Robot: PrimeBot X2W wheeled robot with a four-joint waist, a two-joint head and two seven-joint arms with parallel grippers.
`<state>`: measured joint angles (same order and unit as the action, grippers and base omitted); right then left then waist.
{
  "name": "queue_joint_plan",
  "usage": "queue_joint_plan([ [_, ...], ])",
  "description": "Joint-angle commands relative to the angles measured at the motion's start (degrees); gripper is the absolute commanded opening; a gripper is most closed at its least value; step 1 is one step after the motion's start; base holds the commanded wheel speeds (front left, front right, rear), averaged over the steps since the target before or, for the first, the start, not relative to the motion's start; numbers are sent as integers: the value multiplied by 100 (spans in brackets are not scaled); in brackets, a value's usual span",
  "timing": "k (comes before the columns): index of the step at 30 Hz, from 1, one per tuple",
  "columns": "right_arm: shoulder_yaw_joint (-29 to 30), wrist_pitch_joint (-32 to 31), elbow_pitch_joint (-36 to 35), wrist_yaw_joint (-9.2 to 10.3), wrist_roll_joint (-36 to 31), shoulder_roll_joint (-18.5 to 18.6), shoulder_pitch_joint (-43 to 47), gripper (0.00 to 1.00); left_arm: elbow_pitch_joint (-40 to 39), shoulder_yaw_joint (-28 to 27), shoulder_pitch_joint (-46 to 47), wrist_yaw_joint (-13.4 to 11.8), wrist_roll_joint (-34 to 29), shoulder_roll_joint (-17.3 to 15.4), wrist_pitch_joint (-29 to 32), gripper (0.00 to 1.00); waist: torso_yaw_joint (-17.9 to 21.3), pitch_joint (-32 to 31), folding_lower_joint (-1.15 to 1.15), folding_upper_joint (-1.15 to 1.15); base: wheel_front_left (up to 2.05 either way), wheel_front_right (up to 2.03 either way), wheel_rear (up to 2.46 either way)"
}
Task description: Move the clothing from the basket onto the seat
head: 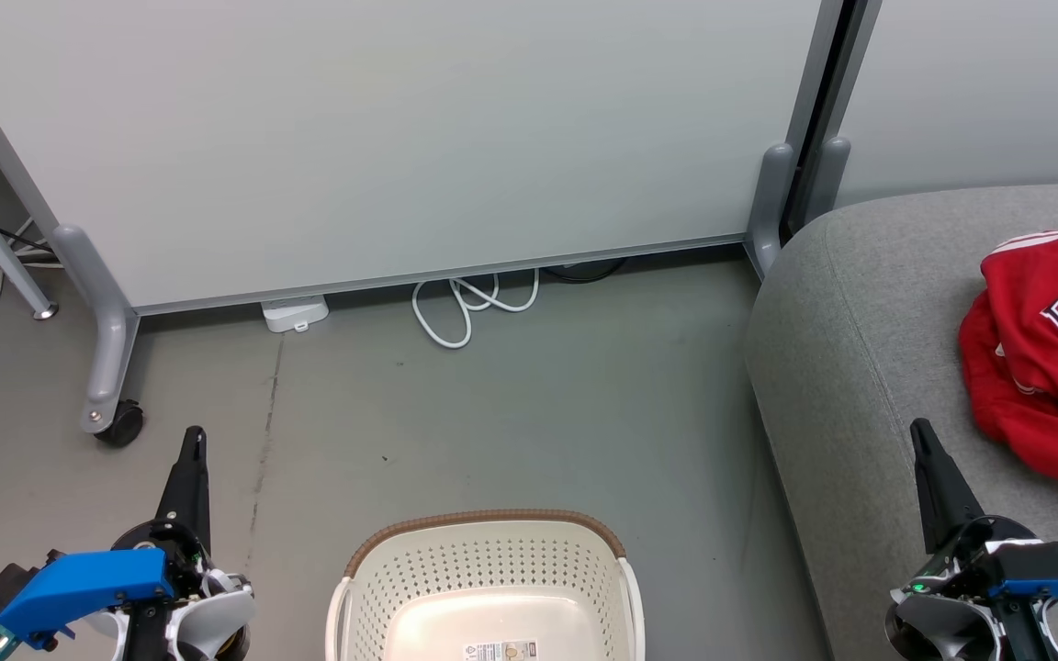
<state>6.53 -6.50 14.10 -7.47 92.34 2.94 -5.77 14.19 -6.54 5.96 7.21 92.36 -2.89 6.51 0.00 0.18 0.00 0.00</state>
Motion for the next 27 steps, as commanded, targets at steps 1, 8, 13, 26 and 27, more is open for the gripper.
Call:
queue_joint_plan([
  [1, 10, -29, -17, -4, 13, -15, -80, 0, -24, -12, 54, 53, 10, 3, 27, 0, 0, 0, 0, 0, 0, 0, 0],
  [8, 10, -29, -17, -4, 14, -15, -80, 0, -24, -11, 54, 53, 11, 3, 27, 0, 0, 0, 0, 0, 0, 0, 0],
  [13, 10, -28, -17, -4, 14, -15, -80, 0, -24, -11, 54, 53, 10, 3, 27, 0, 0, 0, 0, 0, 0, 0, 0],
  [26, 9, -28, -17, -4, 14, -14, -80, 0, -24, -10, 54, 52, 11, 3, 26, 0, 0, 0, 0, 0, 0, 0, 0],
  [27, 9, -28, -17, -4, 14, -14, -80, 0, -24, -10, 54, 52, 11, 3, 26, 0, 0, 0, 0, 0, 0, 0, 0],
])
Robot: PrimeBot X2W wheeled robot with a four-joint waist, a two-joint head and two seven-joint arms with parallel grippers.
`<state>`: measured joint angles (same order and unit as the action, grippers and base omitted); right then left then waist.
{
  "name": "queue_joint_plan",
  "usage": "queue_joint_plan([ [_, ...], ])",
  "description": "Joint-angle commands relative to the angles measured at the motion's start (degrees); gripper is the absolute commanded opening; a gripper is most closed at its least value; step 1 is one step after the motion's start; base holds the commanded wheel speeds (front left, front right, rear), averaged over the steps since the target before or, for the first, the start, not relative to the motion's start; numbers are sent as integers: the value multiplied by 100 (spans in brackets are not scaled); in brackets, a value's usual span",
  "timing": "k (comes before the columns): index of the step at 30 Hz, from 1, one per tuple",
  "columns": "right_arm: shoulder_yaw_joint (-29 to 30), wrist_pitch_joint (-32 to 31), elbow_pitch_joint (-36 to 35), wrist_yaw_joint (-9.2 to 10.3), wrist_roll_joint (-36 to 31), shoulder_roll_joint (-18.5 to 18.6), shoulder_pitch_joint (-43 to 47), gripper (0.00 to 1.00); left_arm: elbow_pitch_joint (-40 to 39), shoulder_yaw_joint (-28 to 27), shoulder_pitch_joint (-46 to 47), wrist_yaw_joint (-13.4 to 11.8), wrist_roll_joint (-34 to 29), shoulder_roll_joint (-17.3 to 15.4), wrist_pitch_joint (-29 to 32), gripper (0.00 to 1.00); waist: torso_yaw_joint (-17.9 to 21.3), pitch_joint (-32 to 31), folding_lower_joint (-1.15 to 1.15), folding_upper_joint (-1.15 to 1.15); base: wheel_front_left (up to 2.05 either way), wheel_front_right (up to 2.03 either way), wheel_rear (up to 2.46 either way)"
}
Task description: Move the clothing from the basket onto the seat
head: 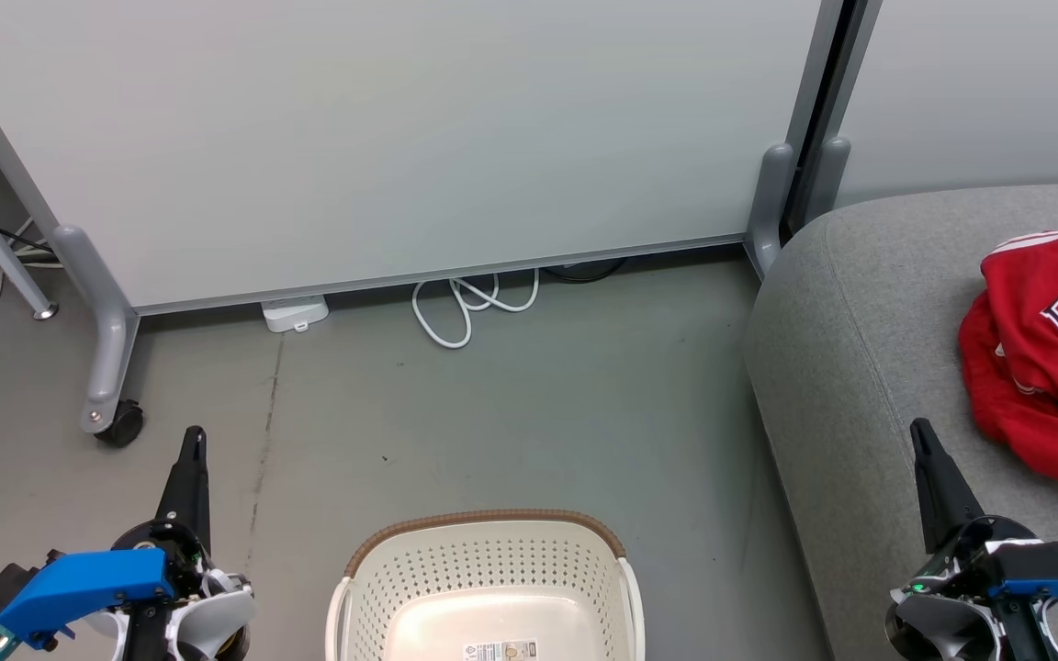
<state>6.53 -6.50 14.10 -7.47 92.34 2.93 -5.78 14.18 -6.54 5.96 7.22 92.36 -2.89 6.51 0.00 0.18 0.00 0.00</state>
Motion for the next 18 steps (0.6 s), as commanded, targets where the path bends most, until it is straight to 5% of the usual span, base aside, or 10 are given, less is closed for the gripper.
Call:
queue_joint_plan([
  [1, 9, -28, -17, -4, 14, -13, -79, 0, -23, -10, 54, 51, 11, 3, 26, 0, 0, 0, 0, 0, 0, 0, 0],
  [18, 8, -27, -17, -4, 15, -13, -80, 0, -24, -10, 54, 51, 11, 3, 26, 0, 0, 0, 0, 0, 0, 0, 0],
])
